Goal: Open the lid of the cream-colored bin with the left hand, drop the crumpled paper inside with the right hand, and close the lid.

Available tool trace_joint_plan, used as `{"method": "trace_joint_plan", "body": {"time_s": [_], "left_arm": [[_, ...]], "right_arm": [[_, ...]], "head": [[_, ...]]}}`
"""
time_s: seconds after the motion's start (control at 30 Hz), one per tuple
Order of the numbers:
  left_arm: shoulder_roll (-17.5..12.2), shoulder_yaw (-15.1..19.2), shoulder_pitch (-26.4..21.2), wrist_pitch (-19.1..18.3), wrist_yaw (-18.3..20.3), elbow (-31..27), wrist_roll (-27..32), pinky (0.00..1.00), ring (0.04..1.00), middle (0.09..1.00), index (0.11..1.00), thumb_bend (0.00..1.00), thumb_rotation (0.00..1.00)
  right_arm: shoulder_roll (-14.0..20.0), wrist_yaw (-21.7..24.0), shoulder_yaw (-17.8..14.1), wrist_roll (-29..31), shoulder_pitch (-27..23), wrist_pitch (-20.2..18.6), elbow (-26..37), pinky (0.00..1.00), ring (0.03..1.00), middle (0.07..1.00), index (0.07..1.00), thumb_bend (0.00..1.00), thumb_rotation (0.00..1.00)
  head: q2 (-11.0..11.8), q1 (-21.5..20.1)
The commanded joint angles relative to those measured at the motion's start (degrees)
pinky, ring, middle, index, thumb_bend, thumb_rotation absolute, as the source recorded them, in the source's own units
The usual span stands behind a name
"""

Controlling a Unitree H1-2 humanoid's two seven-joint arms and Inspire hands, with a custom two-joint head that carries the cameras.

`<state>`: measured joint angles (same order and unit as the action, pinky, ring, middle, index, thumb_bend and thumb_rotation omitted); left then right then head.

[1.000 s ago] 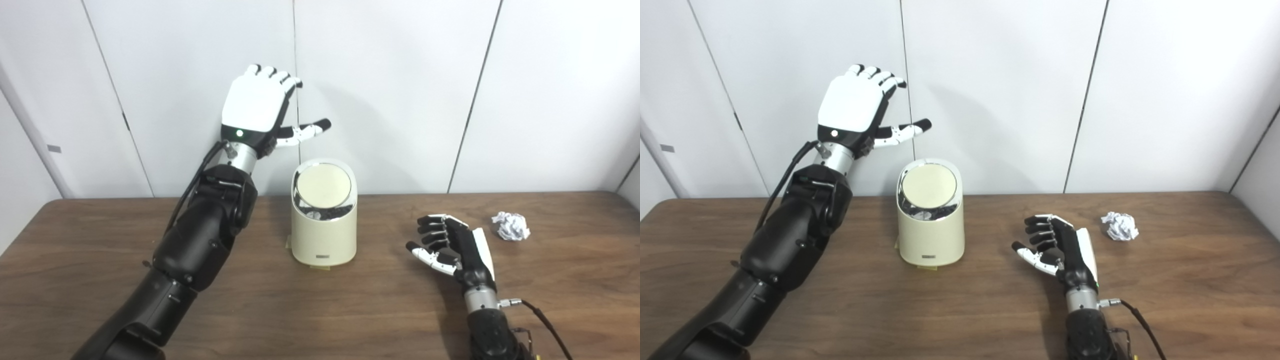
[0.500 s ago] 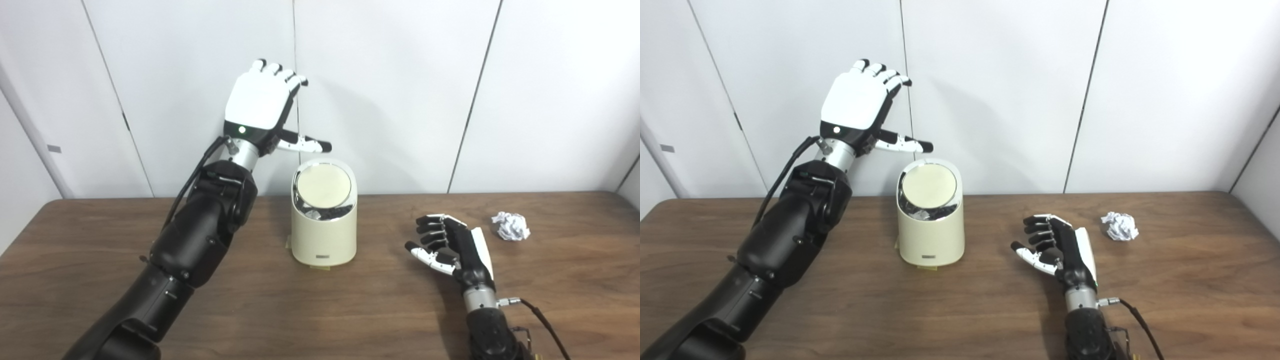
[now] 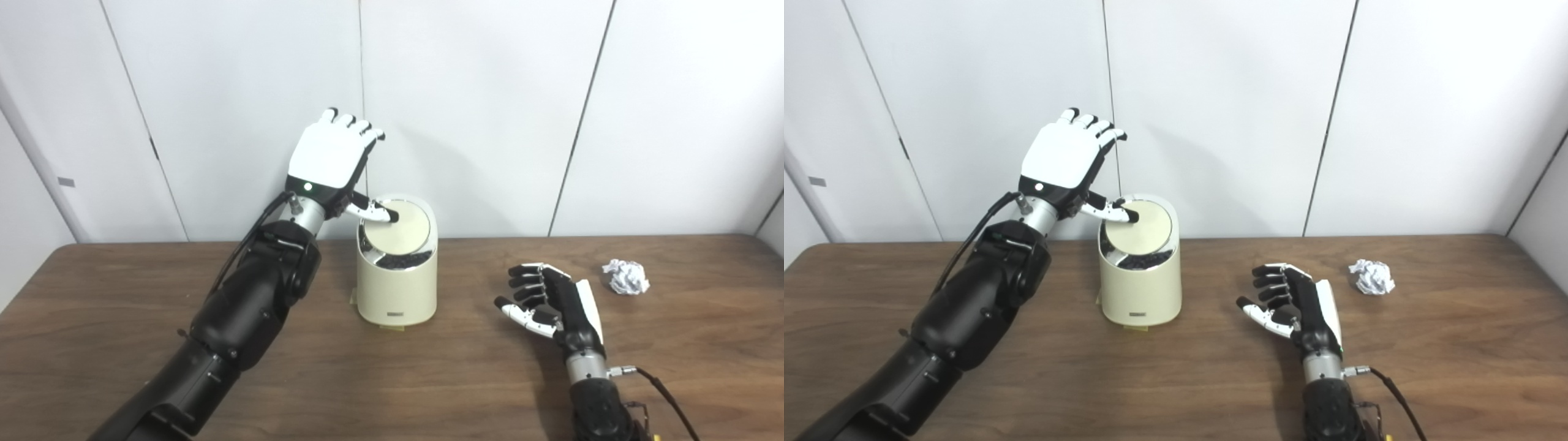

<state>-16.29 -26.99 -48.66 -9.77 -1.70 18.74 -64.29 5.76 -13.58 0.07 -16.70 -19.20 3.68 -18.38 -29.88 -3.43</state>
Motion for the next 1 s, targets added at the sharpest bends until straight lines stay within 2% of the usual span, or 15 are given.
{"method": "trace_joint_plan", "body": {"time_s": [0.0, 0.47, 0.8, 0.97], "left_arm": [[-0.39, 0.44, -2.53, -0.38, -1.17, -0.14, -0.73, 0.99, 0.925, 0.891, 0.865, 1.00, 0.47], [-0.51, -0.54, -1.30, 0.40, -1.01, -0.54, -0.32, 1.00, 0.940, 0.890, 0.865, 1.00, 0.48], [-1.84, -6.14, -0.68, 2.46, -1.13, 0.30, -5.13, 1.00, 0.958, 0.904, 0.881, 1.00, 0.45], [-1.87, -6.23, -0.63, 2.81, -1.50, 0.22, -5.23, 1.00, 0.946, 0.898, 0.883, 1.00, 0.44]], "right_arm": [[0.27, -0.13, -0.09, 0.09, -1.67, 0.98, 1.98, 0.47, 0.547, 0.594, 0.599, 0.38, 0.10], [0.09, -0.25, -0.08, 0.03, -1.74, 0.35, 2.32, 0.46, 0.538, 0.587, 0.596, 0.39, 0.08], [-0.06, -0.67, 0.27, -0.90, -1.89, -0.01, 2.48, 0.47, 0.542, 0.589, 0.599, 0.39, 0.10], [-0.22, -0.66, 0.11, -0.55, -2.12, 0.18, 2.04, 0.46, 0.539, 0.588, 0.602, 0.40, 0.11]], "head": [[-0.06, -0.09], [-0.32, 0.04], [-0.60, -0.14], [-0.33, -0.05]]}}
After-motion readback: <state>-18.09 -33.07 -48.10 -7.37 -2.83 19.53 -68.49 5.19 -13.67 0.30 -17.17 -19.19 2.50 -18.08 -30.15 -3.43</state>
